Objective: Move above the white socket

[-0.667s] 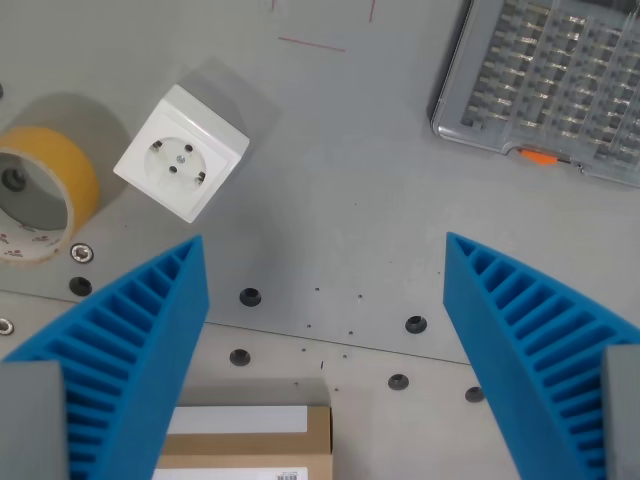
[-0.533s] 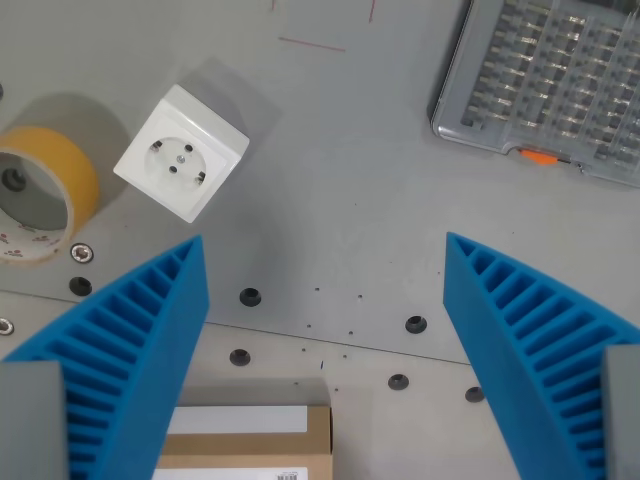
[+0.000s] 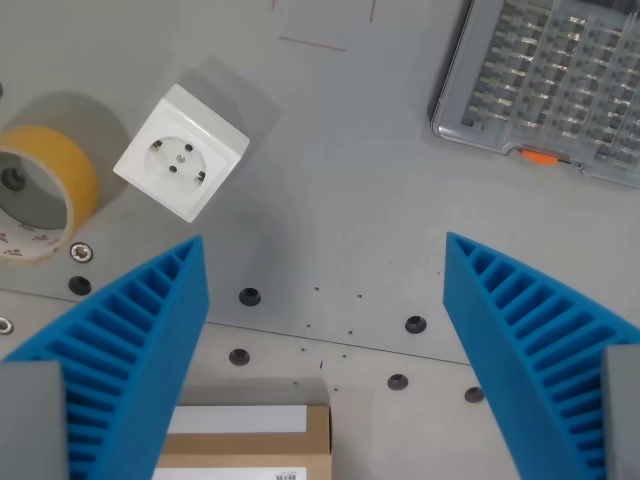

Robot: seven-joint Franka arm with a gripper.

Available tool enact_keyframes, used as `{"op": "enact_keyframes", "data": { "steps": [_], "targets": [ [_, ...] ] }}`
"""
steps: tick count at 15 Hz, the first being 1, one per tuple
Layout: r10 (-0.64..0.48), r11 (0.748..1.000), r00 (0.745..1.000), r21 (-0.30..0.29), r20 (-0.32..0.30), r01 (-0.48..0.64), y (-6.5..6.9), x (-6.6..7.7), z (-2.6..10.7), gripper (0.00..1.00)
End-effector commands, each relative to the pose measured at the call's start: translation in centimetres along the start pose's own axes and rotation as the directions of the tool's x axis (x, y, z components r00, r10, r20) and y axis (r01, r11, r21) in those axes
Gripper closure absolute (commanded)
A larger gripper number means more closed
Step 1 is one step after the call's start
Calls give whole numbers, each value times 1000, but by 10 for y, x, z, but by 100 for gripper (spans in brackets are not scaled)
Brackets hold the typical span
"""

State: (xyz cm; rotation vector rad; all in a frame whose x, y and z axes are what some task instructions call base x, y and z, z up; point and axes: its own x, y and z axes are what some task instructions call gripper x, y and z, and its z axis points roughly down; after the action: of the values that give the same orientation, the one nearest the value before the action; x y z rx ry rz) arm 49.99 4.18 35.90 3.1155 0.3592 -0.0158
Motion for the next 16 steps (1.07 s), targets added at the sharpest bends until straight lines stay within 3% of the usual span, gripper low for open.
{"op": "enact_keyframes", "data": {
  "steps": [1,9,16],
  "targets": [
    [-77,997,997,-3,-13,77,-3,-1,4,0],
    [-215,977,974,-17,-67,214,-13,-5,25,0],
    [-370,929,924,-39,-94,368,-28,-11,56,0]
  ]
}}
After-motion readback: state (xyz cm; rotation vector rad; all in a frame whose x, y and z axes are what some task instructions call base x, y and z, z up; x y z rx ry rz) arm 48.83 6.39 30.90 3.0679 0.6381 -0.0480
